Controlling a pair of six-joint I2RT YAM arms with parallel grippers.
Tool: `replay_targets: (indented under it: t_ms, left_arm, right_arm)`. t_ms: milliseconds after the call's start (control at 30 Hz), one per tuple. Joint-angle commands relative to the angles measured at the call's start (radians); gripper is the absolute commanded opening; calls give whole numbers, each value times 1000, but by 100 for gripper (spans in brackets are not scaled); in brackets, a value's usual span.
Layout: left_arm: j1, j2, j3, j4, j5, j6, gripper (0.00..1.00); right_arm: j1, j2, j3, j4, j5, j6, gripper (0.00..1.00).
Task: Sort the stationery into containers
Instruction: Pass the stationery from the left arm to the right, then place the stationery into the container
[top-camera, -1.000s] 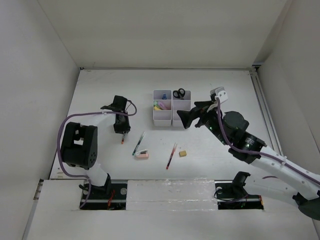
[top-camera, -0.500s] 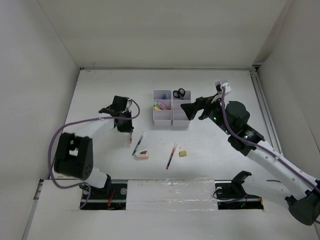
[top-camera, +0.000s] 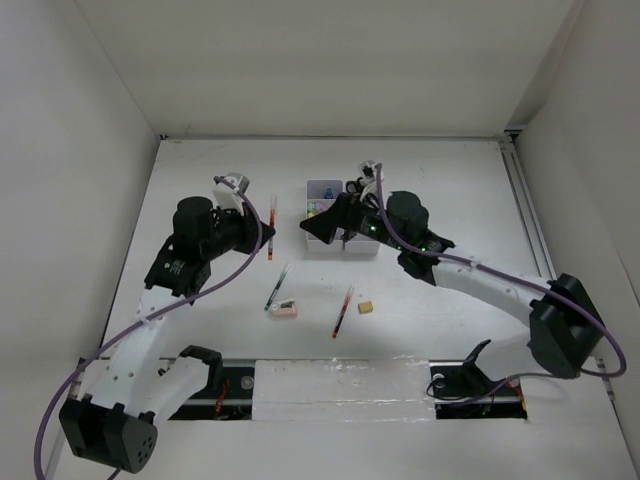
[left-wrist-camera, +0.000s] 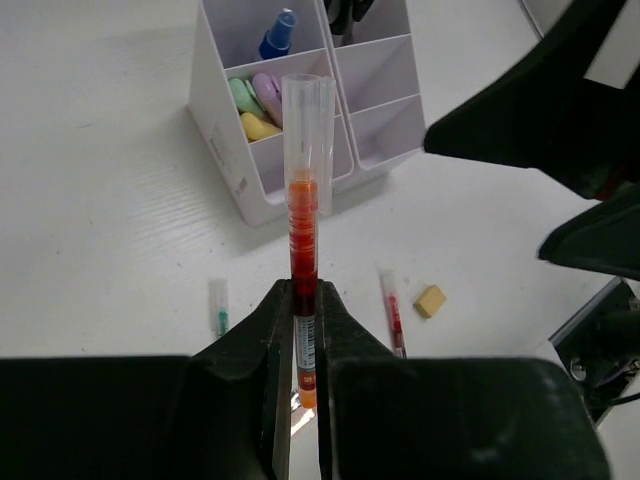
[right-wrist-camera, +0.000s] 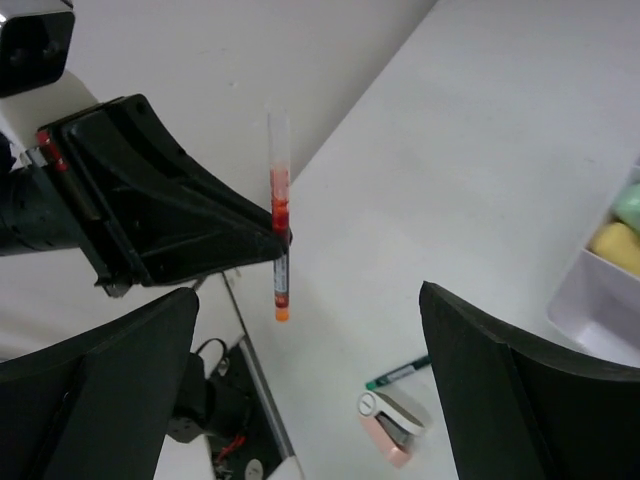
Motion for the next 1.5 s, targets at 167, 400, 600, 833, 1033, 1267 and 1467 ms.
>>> replay_targets:
  t_ms: [167,400,600,833,1033,1267,1467]
  left_arm:
    - [-1,-45,-11,64,156,21,0]
    - [-1,-63,-20,64,165,31,0]
    - [-1,-63,-20,64,147,31,0]
    - [-1,-63,-20,64,128,31,0]
    - [-1,-63,-11,42,64,20,54]
    - [-1,-63,-20,42,73,20,100]
    - [-1,-63,-20,42,55,20,100]
  right_arm:
    - [74,154,197,193,2,71,94]
    - [93,261,286,182,-7,71,81]
    - [111,295,297,172,-17,71,55]
    - [111,304,297,181,-37,71,0]
    - [110,286,288,169,-17,21,0]
    - [13,265,308,158,-38,-128,0]
    - [-111,214,219,211,-39,-327,0]
